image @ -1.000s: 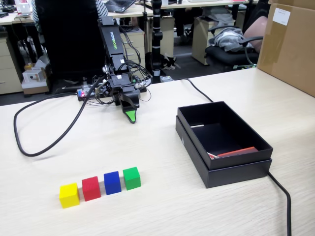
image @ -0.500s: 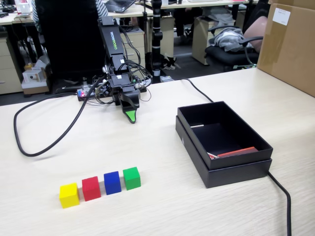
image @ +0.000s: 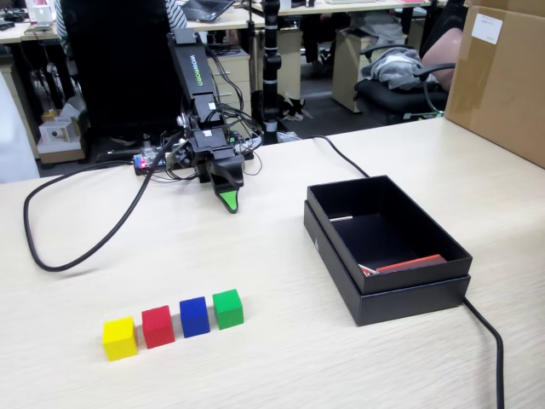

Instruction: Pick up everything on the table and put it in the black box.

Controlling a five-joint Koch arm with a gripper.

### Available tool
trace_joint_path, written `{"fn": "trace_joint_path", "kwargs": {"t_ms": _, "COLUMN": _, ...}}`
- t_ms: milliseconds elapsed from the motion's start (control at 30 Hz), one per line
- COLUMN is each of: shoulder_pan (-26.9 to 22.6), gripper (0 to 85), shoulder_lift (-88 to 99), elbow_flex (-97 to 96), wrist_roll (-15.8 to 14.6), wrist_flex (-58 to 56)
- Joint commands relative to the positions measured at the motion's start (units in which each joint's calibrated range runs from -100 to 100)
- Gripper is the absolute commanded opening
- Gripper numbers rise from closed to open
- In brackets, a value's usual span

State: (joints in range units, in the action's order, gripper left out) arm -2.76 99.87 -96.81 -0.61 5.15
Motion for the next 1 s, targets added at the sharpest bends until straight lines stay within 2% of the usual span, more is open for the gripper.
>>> {"fn": "trace_joint_path", "kwargs": {"t_ms": 0, "shoulder_pan": 0.24, "gripper": 48.8, "shoulder_lift": 0.13, "elbow_flex": -0.84, "wrist_roll": -0.83, "wrist_flex": -3.03}}
{"fn": "trace_joint_path", "kwargs": {"t_ms": 267, "shoulder_pan": 1.71, "gripper": 47.5, "shoulder_lift": 0.01, "elbow_flex": 0.70, "wrist_roll": -0.29, "wrist_flex": -3.98}}
{"fn": "trace_joint_path", "kwargs": {"t_ms": 567, "shoulder_pan": 5.91, "gripper": 47.5, "shoulder_lift": -5.03, "elbow_flex": 21.83, "wrist_roll": 1.76, "wrist_flex": -28.43}}
{"fn": "trace_joint_path", "kwargs": {"t_ms": 633, "shoulder_pan": 6.54, "gripper": 47.5, "shoulder_lift": -9.05, "elbow_flex": 27.99, "wrist_roll": 1.76, "wrist_flex": -32.67}}
{"fn": "trace_joint_path", "kwargs": {"t_ms": 800, "shoulder_pan": 9.33, "gripper": 47.3, "shoulder_lift": -23.85, "elbow_flex": 44.22, "wrist_roll": 4.20, "wrist_flex": -37.85}}
{"fn": "trace_joint_path", "kwargs": {"t_ms": 967, "shoulder_pan": 13.77, "gripper": 47.3, "shoulder_lift": -49.55, "elbow_flex": 71.15, "wrist_roll": 6.98, "wrist_flex": -45.11}}
